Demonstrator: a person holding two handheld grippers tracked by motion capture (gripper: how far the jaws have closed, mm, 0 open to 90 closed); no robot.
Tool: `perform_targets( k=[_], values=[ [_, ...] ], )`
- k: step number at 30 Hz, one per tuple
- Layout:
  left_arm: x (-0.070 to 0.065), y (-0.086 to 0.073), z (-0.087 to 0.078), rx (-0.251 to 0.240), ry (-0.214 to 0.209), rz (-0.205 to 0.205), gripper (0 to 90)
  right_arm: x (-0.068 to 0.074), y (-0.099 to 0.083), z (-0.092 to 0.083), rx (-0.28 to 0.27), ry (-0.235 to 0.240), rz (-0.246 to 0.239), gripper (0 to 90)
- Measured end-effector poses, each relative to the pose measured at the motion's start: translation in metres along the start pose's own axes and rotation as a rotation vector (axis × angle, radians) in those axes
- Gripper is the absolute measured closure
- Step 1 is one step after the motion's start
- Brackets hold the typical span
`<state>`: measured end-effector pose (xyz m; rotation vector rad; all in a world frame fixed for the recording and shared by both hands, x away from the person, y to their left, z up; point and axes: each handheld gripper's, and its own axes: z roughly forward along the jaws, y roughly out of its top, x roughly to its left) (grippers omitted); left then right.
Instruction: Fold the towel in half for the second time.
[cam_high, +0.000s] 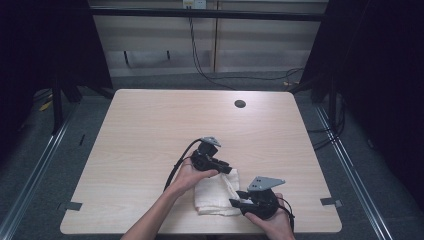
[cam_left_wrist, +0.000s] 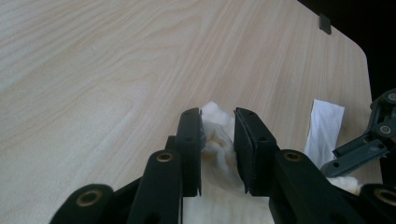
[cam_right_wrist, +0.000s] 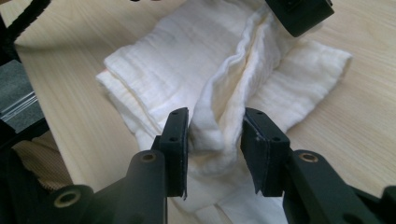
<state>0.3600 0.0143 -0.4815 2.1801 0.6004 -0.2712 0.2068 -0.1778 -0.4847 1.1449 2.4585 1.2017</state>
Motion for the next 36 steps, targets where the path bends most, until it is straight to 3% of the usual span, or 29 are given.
perform_targets(
  k=[4, 8, 12, 17, 20, 23, 27, 29, 31, 36],
  values=[
    [-0.001, 0.002, 0.006, -0.002, -0.018, 0.000, 69.9, -0.002, -0.005, -0.003, 0.004, -0.011, 0.001, 58.8],
    [-0.008, 0.007, 0.008, -0.001, -0.007, 0.030, 68.7, -0.007, -0.007, -0.004, 0.005, -0.022, 0.023, 54.4],
    [-0.008, 0.009, 0.008, -0.019, -0.012, 0.023, 67.5, -0.010, -0.006, -0.004, -0.001, -0.025, 0.022, 51.7],
    [-0.013, 0.008, -0.001, -0.046, -0.049, 0.042, 62.7, -0.015, -0.005, -0.007, -0.018, -0.062, 0.033, 50.6],
    [-0.017, 0.010, -0.011, -0.062, -0.014, 0.061, 59.3, -0.022, -0.004, -0.009, -0.023, -0.090, 0.049, 50.7],
    [-0.014, 0.010, -0.020, -0.080, 0.015, 0.050, 55.9, -0.026, -0.004, -0.011, -0.027, -0.114, 0.059, 50.8],
    [-0.009, 0.006, -0.031, -0.077, 0.055, 0.037, 52.1, -0.033, -0.003, -0.013, -0.028, -0.145, 0.047, 50.7],
    [-0.009, 0.005, -0.036, -0.066, 0.097, 0.031, 51.6, -0.038, 0.001, -0.012, -0.041, -0.162, 0.025, 49.6],
    [-0.010, 0.003, -0.043, -0.065, 0.094, 0.043, 50.5, -0.043, 0.007, -0.013, -0.056, -0.164, 0.026, 48.6],
    [-0.011, -0.003, -0.066, -0.062, 0.138, 0.052, 45.4, -0.055, 0.021, -0.029, -0.131, -0.142, 0.036, 45.9]
  ],
)
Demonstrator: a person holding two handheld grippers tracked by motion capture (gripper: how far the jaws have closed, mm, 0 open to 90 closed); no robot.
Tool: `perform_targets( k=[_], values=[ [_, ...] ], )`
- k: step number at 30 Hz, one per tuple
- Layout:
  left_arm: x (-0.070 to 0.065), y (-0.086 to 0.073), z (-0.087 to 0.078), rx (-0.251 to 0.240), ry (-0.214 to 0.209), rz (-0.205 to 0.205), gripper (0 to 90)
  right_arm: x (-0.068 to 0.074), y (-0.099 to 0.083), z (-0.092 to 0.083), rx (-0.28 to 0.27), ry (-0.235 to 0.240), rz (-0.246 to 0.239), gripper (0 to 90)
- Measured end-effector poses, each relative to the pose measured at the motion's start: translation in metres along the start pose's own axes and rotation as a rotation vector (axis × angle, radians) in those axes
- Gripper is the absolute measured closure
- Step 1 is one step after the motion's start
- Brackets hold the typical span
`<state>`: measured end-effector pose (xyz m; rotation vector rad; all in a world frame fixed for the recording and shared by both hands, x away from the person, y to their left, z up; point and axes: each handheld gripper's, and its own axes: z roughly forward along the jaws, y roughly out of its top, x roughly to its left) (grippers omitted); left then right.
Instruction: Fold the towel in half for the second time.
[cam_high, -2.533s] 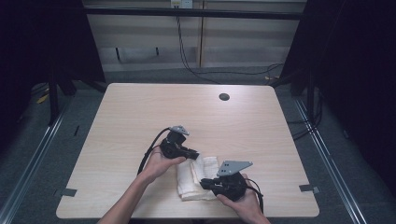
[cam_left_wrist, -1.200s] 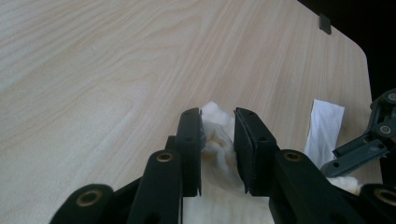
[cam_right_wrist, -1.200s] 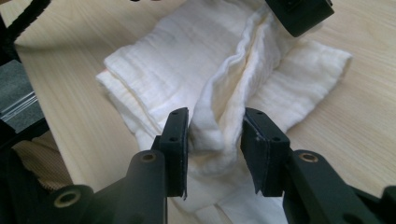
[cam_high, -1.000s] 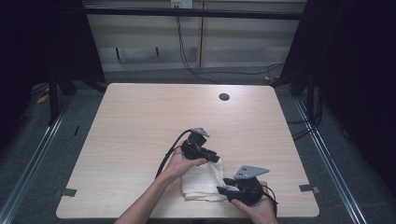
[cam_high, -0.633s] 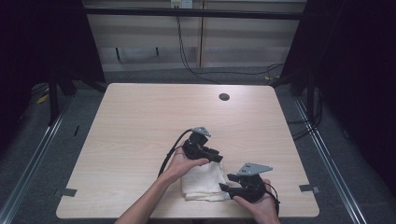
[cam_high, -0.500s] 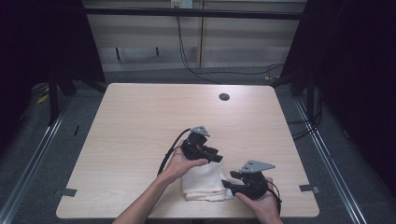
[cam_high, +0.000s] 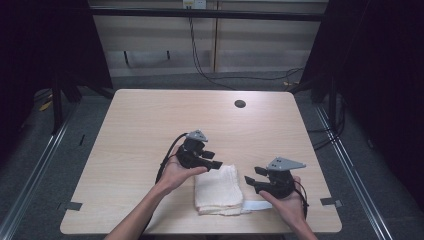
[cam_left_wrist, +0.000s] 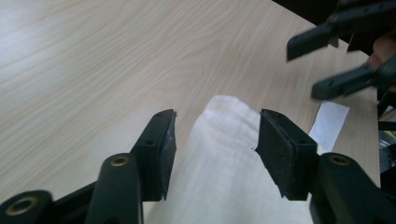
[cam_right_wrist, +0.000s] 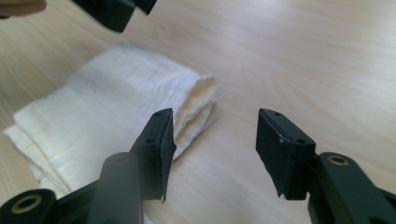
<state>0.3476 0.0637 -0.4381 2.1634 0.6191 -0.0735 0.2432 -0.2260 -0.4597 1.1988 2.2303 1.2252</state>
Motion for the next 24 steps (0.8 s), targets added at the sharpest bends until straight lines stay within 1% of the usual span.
perform_targets(
  k=[1, 2, 3, 4, 7, 9, 10, 12, 14, 17, 21, 23, 24],
  values=[
    [0.001, -0.002, -0.005, -0.004, -0.002, -0.004, 44.3, -0.003, 0.003, -0.004, -0.014, 0.010, 0.007, 44.8],
    [0.003, -0.004, -0.010, 0.009, 0.004, -0.005, 43.6, -0.006, 0.005, -0.009, -0.035, 0.020, 0.006, 44.4],
    [0.004, -0.006, -0.014, 0.002, 0.013, -0.013, 42.2, -0.009, 0.008, -0.013, -0.051, 0.024, 0.006, 44.3],
    [0.005, -0.009, -0.018, 0.001, 0.021, -0.020, 41.6, -0.012, 0.009, -0.017, -0.056, 0.026, 0.005, 43.9],
    [0.010, -0.018, -0.030, 0.015, 0.052, -0.027, 40.3, -0.020, 0.013, -0.026, -0.081, 0.006, 0.021, 43.0],
    [0.012, -0.025, -0.037, 0.016, 0.070, -0.047, 40.5, -0.025, 0.013, -0.031, -0.088, -0.009, 0.035, 42.4],
    [0.013, -0.029, -0.042, 0.011, 0.075, -0.048, 40.6, -0.027, 0.012, -0.033, -0.088, -0.014, 0.038, 42.2],
    [0.016, -0.038, -0.050, -0.004, 0.095, -0.066, 38.9, -0.030, 0.009, -0.035, -0.080, -0.026, 0.043, 41.4],
    [0.019, -0.046, -0.060, -0.004, 0.103, -0.074, 35.9, -0.032, 0.005, -0.037, -0.059, -0.033, 0.047, 40.9],
    [0.022, -0.057, -0.074, 0.002, 0.138, -0.081, 35.4, -0.034, 0.000, -0.040, -0.052, -0.044, 0.051, 40.4],
    [0.024, -0.073, -0.091, 0.001, 0.170, -0.099, 34.0, -0.036, -0.007, -0.045, -0.044, -0.058, 0.056, 39.7],
    [0.025, -0.081, -0.099, -0.007, 0.194, -0.110, 33.1, -0.037, -0.010, -0.048, -0.045, -0.062, 0.062, 39.6],
    [0.026, -0.085, -0.104, -0.002, 0.208, -0.113, 33.3, -0.038, -0.012, -0.050, -0.048, -0.069, 0.066, 39.4]
  ],
)
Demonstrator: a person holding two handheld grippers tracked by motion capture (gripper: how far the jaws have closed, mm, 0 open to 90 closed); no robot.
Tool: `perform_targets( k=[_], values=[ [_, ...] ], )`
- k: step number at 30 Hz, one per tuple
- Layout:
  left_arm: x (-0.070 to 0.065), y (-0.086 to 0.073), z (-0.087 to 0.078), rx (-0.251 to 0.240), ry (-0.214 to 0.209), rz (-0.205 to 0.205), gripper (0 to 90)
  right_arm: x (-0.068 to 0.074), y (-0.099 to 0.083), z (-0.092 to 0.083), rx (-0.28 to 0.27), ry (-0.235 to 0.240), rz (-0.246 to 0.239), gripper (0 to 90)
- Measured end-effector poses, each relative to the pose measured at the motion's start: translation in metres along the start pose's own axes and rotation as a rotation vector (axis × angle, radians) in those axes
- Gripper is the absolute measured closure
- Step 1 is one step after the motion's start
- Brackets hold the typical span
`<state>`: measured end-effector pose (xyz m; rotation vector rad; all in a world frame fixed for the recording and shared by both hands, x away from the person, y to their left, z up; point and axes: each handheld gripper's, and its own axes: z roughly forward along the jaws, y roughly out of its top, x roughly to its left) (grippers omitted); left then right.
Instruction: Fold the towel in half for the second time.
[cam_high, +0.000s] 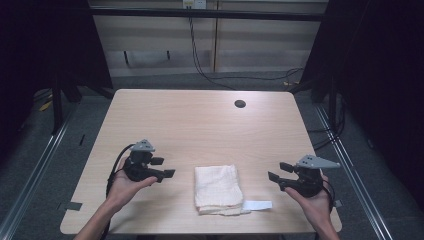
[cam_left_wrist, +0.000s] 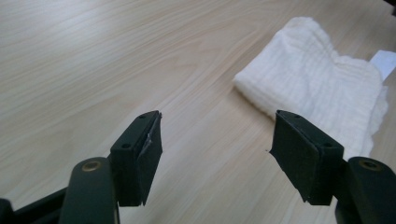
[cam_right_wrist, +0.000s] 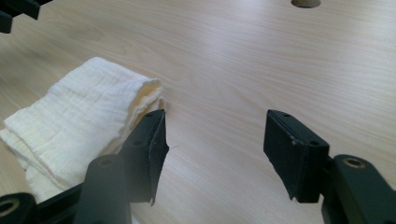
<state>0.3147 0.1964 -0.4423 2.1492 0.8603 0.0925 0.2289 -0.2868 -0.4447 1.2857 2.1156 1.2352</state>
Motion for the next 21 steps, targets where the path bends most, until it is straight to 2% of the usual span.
perform_targets(
  k=[7, 11, 14, 16, 17, 21],
  values=[
    [0.002, -0.028, -0.023, -0.040, 0.060, -0.040, 31.5, -0.011, -0.016, -0.010, 0.004, -0.043, 0.036, 37.8],
    [0.001, -0.044, -0.028, -0.044, 0.073, -0.065, 30.9, -0.017, -0.024, -0.014, -0.010, -0.064, 0.061, 36.2],
    [0.004, -0.058, -0.028, -0.076, 0.081, -0.077, 30.5, -0.020, -0.028, -0.015, -0.014, -0.073, 0.064, 35.5],
    [0.006, -0.063, -0.025, -0.042, 0.076, -0.084, 28.9, -0.022, -0.031, -0.015, -0.020, -0.083, 0.065, 35.3],
    [0.006, -0.065, -0.023, -0.040, 0.093, -0.075, 29.4, -0.022, -0.033, -0.013, -0.022, -0.087, 0.068, 35.0],
    [0.005, -0.066, -0.021, -0.025, 0.080, -0.068, 28.3, -0.023, -0.037, -0.009, -0.001, -0.079, 0.074, 34.3]
  ],
)
